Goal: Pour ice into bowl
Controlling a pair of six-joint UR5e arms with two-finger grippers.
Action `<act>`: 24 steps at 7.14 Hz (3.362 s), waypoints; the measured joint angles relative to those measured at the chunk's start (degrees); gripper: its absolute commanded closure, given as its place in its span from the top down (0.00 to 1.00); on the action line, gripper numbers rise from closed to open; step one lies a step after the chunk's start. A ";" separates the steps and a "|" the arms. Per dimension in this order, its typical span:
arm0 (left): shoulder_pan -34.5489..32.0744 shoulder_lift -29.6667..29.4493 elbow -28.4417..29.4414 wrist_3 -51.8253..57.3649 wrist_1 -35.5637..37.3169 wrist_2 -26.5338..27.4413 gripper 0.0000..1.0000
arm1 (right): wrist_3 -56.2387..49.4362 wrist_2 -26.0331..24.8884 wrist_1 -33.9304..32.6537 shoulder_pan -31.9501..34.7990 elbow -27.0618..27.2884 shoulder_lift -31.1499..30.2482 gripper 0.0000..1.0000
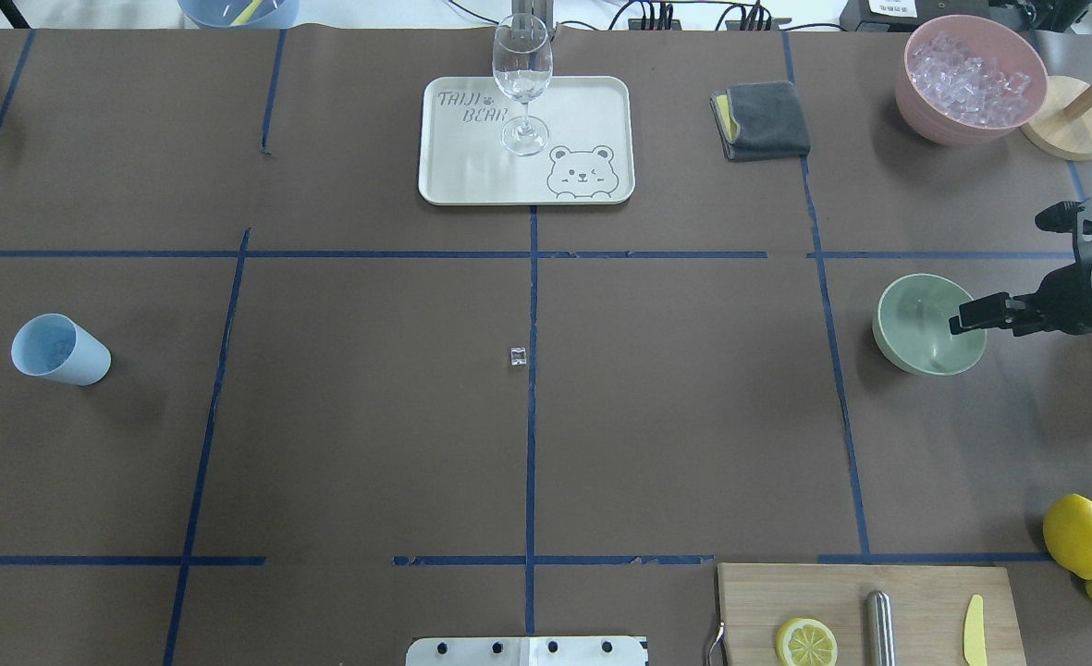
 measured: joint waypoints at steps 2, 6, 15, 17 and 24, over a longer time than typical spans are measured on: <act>0.35 0.17 0.05 0.00 -0.40 0.20 1.00 | 0.27 0.53 0.08 -0.27 0.27 0.10 0.00; 10.26 5.34 0.09 -9.97 -9.50 9.82 1.00 | 1.16 7.85 -0.49 1.59 4.82 0.39 0.00; 52.41 9.27 11.73 -44.02 -19.14 59.83 1.00 | 27.28 6.02 -22.84 -6.73 14.36 24.58 0.00; 57.62 4.35 17.82 -45.22 -18.48 69.24 1.00 | 30.61 0.06 -32.74 -13.07 15.07 32.82 0.00; 59.31 -5.44 27.55 -45.23 -11.70 80.21 1.00 | 40.47 -13.07 -38.28 -28.52 -0.88 54.17 0.00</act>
